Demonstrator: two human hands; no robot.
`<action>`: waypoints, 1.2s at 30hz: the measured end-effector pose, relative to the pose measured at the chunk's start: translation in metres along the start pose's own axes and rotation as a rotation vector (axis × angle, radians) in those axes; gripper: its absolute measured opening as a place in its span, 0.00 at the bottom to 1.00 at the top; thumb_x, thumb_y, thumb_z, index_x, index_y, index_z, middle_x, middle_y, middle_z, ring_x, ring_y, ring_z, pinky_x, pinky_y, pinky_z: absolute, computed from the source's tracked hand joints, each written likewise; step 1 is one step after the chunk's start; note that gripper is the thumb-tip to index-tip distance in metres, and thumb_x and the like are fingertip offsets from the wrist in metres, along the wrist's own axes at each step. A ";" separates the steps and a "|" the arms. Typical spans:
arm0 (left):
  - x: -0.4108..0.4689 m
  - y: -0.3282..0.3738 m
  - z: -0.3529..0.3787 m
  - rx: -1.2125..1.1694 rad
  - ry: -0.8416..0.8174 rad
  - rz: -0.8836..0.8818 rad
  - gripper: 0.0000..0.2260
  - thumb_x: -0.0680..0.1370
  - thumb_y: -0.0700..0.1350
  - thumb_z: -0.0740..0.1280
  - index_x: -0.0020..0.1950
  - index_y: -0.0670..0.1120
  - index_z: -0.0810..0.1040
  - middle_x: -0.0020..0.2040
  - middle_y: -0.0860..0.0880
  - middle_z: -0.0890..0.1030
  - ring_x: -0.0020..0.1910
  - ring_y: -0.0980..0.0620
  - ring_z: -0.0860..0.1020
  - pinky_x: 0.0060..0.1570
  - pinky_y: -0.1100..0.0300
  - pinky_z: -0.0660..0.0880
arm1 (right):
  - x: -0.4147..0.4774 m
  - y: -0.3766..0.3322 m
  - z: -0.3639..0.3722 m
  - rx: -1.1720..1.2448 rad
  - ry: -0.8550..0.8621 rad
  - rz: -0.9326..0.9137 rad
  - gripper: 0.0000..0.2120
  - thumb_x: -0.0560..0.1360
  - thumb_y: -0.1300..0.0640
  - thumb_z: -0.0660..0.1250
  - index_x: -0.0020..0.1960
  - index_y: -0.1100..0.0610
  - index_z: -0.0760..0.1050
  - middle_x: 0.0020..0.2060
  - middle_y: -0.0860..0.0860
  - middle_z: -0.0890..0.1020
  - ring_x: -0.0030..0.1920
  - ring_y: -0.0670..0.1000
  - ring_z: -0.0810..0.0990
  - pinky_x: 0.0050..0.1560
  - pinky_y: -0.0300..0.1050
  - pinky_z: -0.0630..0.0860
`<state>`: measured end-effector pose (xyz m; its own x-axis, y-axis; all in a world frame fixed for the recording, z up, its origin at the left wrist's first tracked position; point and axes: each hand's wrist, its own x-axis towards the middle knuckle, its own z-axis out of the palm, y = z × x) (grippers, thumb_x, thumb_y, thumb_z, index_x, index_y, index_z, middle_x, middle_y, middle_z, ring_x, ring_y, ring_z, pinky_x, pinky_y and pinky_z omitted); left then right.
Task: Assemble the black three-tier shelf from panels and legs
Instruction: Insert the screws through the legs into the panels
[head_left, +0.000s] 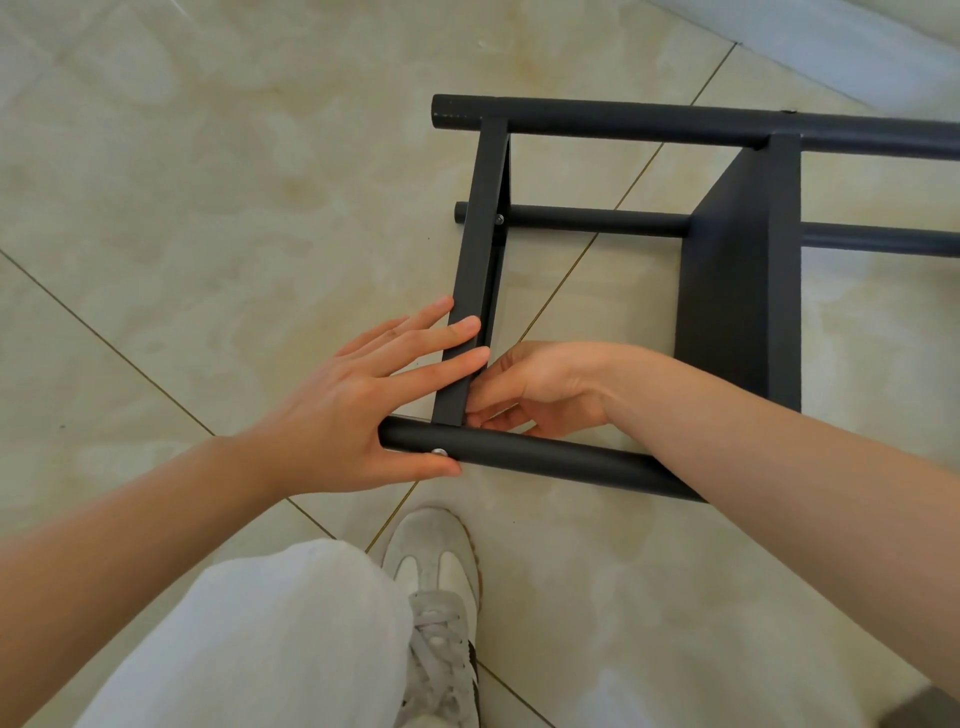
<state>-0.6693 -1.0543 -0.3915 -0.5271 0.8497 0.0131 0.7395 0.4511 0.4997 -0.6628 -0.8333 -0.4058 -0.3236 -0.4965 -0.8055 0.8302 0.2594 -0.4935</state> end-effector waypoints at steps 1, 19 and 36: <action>0.000 0.000 0.000 -0.003 0.007 0.004 0.35 0.75 0.62 0.69 0.78 0.47 0.67 0.80 0.48 0.64 0.82 0.47 0.55 0.79 0.53 0.56 | 0.000 0.000 0.000 -0.002 0.001 0.000 0.05 0.77 0.59 0.69 0.52 0.57 0.81 0.47 0.54 0.84 0.53 0.53 0.80 0.65 0.55 0.75; 0.000 0.002 -0.001 -0.008 -0.008 -0.006 0.35 0.76 0.62 0.68 0.77 0.46 0.67 0.80 0.48 0.64 0.82 0.47 0.55 0.79 0.56 0.55 | -0.004 -0.001 0.000 -0.012 -0.016 -0.021 0.04 0.78 0.61 0.68 0.49 0.57 0.82 0.41 0.52 0.83 0.48 0.52 0.78 0.62 0.54 0.75; 0.000 0.001 -0.001 -0.016 -0.014 -0.013 0.35 0.75 0.62 0.69 0.77 0.46 0.67 0.79 0.48 0.64 0.82 0.48 0.55 0.79 0.56 0.56 | 0.000 0.001 -0.005 -0.027 -0.056 -0.029 0.06 0.78 0.60 0.68 0.52 0.57 0.83 0.47 0.52 0.85 0.53 0.52 0.81 0.63 0.54 0.76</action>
<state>-0.6687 -1.0536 -0.3902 -0.5304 0.8477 -0.0056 0.7259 0.4576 0.5135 -0.6642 -0.8286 -0.4083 -0.3210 -0.5496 -0.7713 0.8078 0.2663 -0.5260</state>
